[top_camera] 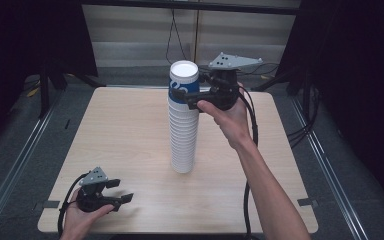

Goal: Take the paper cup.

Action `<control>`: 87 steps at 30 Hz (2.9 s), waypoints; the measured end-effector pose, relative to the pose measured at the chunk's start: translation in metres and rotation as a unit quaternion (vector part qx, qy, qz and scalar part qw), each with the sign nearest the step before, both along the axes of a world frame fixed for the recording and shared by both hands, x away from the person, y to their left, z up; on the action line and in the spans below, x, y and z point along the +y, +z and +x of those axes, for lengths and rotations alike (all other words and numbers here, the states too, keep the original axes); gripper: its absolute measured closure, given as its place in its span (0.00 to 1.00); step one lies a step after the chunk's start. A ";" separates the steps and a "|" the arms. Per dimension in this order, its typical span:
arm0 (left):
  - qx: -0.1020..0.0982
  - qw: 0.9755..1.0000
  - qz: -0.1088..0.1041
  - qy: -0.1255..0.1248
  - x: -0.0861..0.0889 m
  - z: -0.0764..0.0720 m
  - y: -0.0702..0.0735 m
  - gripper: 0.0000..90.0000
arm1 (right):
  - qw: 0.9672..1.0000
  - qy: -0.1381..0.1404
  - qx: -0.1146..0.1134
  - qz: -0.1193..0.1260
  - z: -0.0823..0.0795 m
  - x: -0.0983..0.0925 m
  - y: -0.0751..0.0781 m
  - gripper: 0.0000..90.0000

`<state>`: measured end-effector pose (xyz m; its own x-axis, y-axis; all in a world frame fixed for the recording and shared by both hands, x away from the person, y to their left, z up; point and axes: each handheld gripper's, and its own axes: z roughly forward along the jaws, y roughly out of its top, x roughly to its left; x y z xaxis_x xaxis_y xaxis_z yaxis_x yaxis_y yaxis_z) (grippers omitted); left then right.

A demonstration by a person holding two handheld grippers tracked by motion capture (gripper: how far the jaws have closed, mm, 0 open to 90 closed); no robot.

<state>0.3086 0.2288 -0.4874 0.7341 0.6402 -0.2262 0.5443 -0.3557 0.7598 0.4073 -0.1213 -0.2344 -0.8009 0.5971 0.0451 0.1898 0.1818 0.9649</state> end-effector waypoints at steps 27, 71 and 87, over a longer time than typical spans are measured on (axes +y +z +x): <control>-0.001 1.000 0.002 -0.001 0.000 0.000 0.000 0.28 | 1.000 0.002 -0.002 0.008 0.001 0.000 0.011 0.26; -0.004 1.000 -0.001 0.008 0.003 0.000 0.001 0.25 | 0.999 -0.002 -0.031 0.037 0.001 0.004 0.048 0.27; -0.003 1.000 0.000 0.009 0.003 0.001 0.001 0.25 | 0.998 -0.002 -0.039 0.043 -0.001 0.006 0.058 0.28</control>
